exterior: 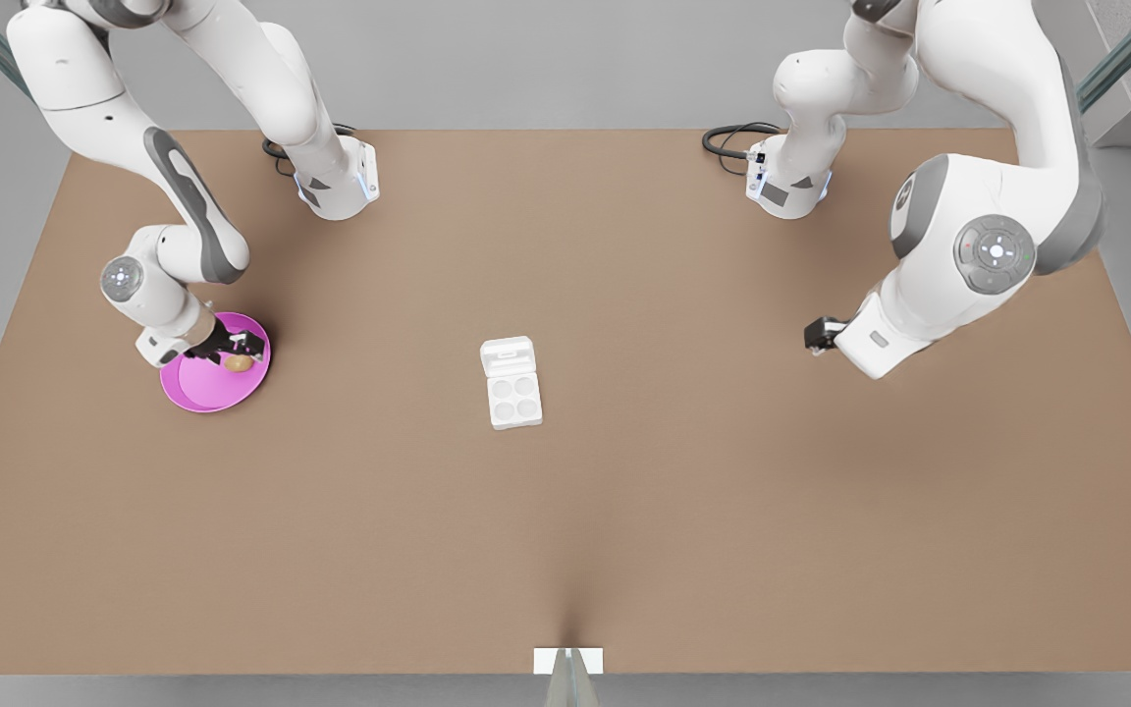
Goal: Pack egg into the box and close the box lid
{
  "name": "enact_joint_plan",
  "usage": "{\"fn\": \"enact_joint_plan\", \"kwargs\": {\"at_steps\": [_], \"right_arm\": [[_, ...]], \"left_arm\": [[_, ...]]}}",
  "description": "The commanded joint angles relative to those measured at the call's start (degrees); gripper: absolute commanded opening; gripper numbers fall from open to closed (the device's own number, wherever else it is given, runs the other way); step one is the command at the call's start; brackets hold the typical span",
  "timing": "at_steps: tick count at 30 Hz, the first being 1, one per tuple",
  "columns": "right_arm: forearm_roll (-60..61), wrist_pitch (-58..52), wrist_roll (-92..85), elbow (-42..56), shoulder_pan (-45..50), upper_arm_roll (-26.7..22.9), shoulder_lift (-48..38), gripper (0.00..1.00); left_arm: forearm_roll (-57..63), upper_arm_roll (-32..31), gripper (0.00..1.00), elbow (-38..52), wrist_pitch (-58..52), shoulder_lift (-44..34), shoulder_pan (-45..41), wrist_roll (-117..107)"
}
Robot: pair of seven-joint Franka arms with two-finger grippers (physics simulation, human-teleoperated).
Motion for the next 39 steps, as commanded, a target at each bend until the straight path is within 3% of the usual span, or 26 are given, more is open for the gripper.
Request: {"fn": "enact_joint_plan", "kwargs": {"at_steps": [1,28,29,30,39], "right_arm": [[-1.7,2.1,-1.5,0.0,-0.1,-0.1,0.8,1.00],[-7.2,3.2,-1.6,2.5,-1.9,-1.3,6.8,1.00],[-7.2,3.3,-1.6,2.5,-1.9,-1.5,6.8,0.97],[-7.3,3.3,-1.6,2.5,-2.0,-1.6,6.8,0.87],[-7.3,3.3,-1.6,2.5,-2.0,-1.6,6.7,0.68]], "left_arm": [[3.4,-0.6,1.00,0.1,-0.3,-0.2,-1.6,-2.3],[1.5,-1.0,1.00,0.1,1.7,1.5,-0.6,-2.6],[1.5,-1.1,1.00,0.1,1.7,1.5,-0.6,-2.6],[1.5,-1.0,1.00,0.1,1.7,1.5,-0.7,-2.6],[1.6,-1.0,1.00,0.0,1.8,1.5,-0.6,-2.6]]}}
